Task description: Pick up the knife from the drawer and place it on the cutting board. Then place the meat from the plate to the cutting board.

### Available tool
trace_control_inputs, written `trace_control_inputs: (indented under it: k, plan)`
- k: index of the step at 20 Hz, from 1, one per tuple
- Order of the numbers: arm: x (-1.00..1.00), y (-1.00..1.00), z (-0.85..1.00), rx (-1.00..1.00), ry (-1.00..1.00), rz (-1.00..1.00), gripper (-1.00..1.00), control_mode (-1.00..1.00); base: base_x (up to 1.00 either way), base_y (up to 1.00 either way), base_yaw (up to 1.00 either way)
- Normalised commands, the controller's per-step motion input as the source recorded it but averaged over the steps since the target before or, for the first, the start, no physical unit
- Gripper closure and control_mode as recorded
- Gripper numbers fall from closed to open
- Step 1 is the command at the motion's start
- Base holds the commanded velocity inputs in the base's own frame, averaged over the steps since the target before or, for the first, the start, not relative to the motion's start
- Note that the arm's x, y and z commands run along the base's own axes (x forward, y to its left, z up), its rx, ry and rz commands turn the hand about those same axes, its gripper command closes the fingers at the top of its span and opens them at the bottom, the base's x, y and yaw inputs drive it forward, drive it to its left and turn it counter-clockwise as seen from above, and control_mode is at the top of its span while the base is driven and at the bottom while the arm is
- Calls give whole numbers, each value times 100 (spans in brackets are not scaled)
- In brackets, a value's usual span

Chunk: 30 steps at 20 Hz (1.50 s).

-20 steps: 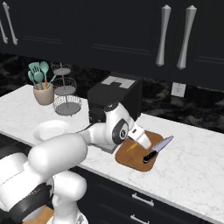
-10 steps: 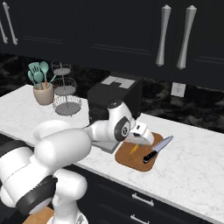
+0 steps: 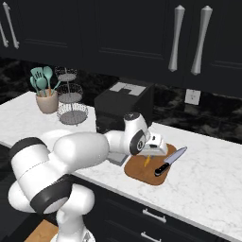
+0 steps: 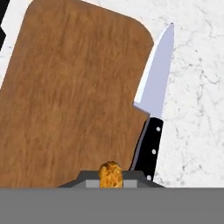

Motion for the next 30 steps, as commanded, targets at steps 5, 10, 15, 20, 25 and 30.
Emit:
trace_control_inputs:
  k: [5,10,15,20,25,30]
  plan:
    - [24,-1,-28,8,0,18,100,-100,0,0,0]
    - [28,-3,-15,6,2,17,100,-100,0,0,0]
    - [28,-15,-14,6,6,18,100,-100,0,0,0]
    - [26,-13,-17,4,5,17,100,-100,0,0,0]
    - [36,0,-27,0,6,12,100,-100,0,0,0]
    - [15,-2,-11,0,3,10,-100,-100,0,0,0]
